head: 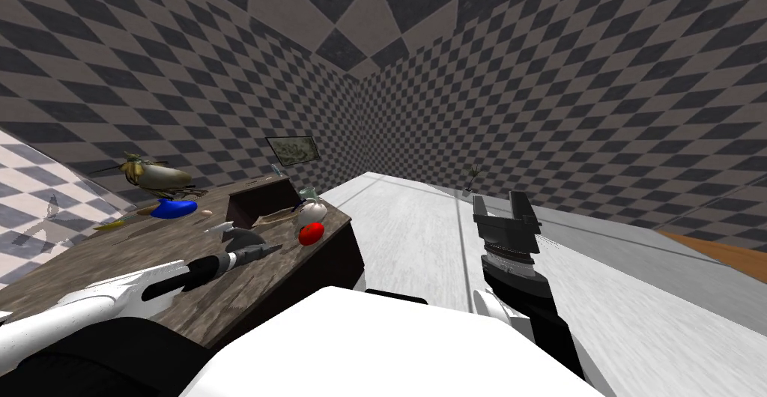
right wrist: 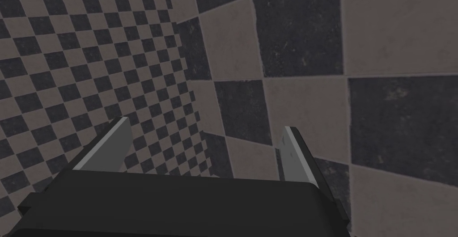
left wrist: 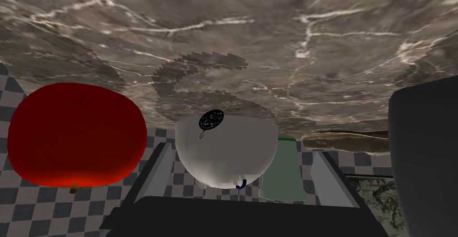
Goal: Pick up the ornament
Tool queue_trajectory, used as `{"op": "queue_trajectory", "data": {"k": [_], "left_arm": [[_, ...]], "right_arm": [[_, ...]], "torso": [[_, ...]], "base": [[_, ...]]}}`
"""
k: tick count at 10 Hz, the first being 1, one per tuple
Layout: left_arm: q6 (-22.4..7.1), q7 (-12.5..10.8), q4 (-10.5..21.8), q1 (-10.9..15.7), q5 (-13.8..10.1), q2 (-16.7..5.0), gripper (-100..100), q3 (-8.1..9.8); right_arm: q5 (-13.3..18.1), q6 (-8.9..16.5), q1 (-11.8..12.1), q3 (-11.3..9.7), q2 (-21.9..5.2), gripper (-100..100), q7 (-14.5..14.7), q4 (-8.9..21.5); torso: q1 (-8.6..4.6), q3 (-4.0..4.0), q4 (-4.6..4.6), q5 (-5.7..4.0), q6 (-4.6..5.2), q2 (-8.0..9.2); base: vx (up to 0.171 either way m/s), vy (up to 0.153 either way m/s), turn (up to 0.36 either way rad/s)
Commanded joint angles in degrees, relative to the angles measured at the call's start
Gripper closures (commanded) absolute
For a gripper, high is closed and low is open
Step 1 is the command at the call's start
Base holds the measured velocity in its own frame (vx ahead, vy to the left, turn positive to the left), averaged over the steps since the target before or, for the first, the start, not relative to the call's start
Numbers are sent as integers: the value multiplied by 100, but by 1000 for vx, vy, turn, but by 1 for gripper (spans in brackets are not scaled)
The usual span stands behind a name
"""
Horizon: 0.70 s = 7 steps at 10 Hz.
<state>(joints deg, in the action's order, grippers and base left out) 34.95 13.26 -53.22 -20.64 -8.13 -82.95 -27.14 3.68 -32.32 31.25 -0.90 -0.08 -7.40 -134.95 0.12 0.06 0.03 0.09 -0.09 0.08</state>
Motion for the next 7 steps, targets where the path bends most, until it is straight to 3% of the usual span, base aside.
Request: {"op": "queue_trajectory", "data": {"k": [1, 4, 7], "left_arm": [[-105, 89, 144, 111, 50, 154, -100, 169], [-287, 146, 555, 505, 246, 456, -100, 429], [-411, 119, 868, 810, 401, 601, -100, 590]], "right_arm": [[0, 0, 0, 0, 0, 0, 0, 0], [0, 0, 0, 0, 0, 0, 0, 0], [0, 0, 1, 1, -1, 0, 0, 0]], "torso": [[0, 0, 0, 0, 0, 0], [12, -6, -2, 2, 0, -11], [25, -14, -6, 5, 0, -25]], "base": [[-49, 29, -93], [-21, 56, -127], [8, 85, -140]]}}
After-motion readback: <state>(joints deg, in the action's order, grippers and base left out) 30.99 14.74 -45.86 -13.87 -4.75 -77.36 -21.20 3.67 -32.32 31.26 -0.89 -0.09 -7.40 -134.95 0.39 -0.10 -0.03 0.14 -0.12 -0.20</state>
